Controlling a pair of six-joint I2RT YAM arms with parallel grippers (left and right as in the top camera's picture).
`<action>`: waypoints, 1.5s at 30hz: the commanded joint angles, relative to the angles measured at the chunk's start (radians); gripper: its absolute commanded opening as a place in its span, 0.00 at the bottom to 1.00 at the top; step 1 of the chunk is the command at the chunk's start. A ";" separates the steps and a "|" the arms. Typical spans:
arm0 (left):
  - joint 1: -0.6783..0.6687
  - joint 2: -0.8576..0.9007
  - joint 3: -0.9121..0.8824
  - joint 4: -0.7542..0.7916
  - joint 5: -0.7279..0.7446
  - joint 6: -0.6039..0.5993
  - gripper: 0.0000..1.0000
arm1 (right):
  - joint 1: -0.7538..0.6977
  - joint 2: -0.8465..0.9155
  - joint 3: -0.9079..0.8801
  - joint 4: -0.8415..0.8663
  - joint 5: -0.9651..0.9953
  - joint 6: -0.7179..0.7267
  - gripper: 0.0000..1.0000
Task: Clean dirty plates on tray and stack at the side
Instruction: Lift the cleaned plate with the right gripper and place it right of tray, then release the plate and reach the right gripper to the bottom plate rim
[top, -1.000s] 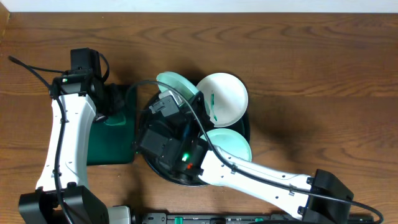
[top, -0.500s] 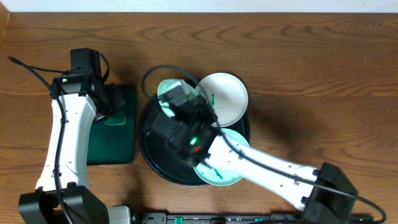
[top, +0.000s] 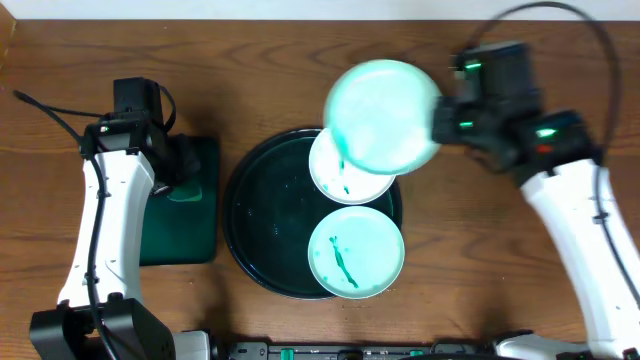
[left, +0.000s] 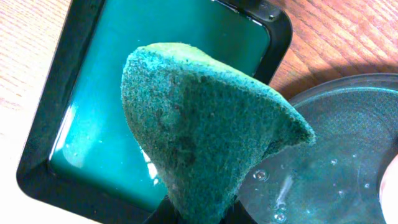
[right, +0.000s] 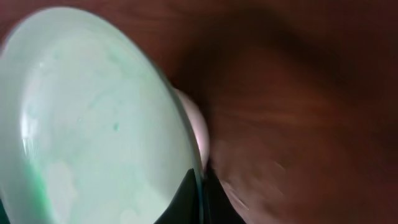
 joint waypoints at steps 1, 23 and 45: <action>0.004 -0.004 0.001 0.000 -0.013 0.017 0.07 | -0.184 -0.011 -0.019 -0.061 -0.091 0.016 0.01; 0.004 -0.004 0.001 0.000 -0.013 0.017 0.07 | -0.463 -0.011 -0.734 0.449 -0.072 0.034 0.13; 0.004 -0.004 0.001 0.000 -0.012 0.017 0.07 | -0.068 -0.011 -0.602 0.029 -0.333 -0.200 0.36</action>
